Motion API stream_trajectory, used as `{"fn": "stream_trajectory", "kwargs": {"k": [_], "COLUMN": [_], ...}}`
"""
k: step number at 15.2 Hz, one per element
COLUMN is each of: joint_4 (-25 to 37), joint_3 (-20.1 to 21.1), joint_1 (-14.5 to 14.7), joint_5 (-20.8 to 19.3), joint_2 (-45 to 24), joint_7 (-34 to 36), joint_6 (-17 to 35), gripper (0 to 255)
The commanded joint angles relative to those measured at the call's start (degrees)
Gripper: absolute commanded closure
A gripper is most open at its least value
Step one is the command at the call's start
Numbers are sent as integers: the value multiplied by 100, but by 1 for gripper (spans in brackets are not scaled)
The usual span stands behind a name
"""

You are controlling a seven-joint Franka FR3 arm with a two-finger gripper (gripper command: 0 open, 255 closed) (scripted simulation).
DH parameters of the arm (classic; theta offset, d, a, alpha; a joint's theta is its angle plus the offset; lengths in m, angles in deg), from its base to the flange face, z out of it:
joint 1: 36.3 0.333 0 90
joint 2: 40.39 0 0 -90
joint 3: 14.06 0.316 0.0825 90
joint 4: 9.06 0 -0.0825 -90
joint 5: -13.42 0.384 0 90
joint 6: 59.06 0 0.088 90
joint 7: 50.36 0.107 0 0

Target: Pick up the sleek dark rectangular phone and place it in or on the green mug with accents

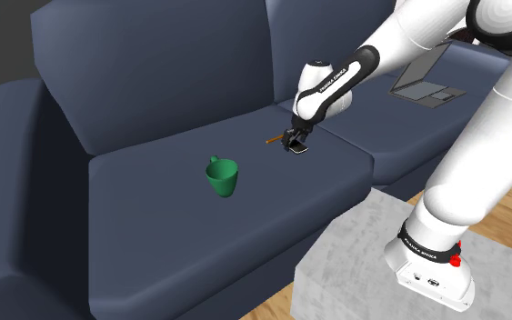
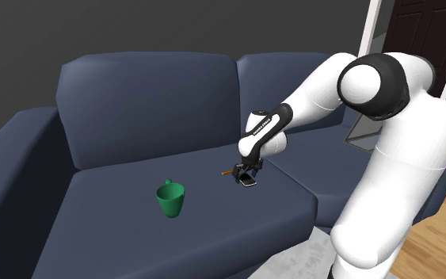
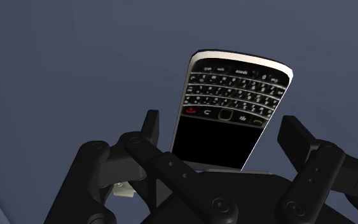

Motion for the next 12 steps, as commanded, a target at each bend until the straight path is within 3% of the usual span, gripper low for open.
{"fn": "stream_trajectory", "kwargs": {"k": [1, 2, 3, 12], "joint_4": [-1, 0, 0, -1], "joint_3": [0, 0, 0, 1], "joint_1": [0, 0, 0, 0], "joint_5": [0, 0, 0, 0], "joint_2": [-1, 0, 0, -1], "joint_7": [0, 0, 0, 0], "joint_6": [2, 1, 1, 2], "gripper": [0, 0, 255, 255]}}
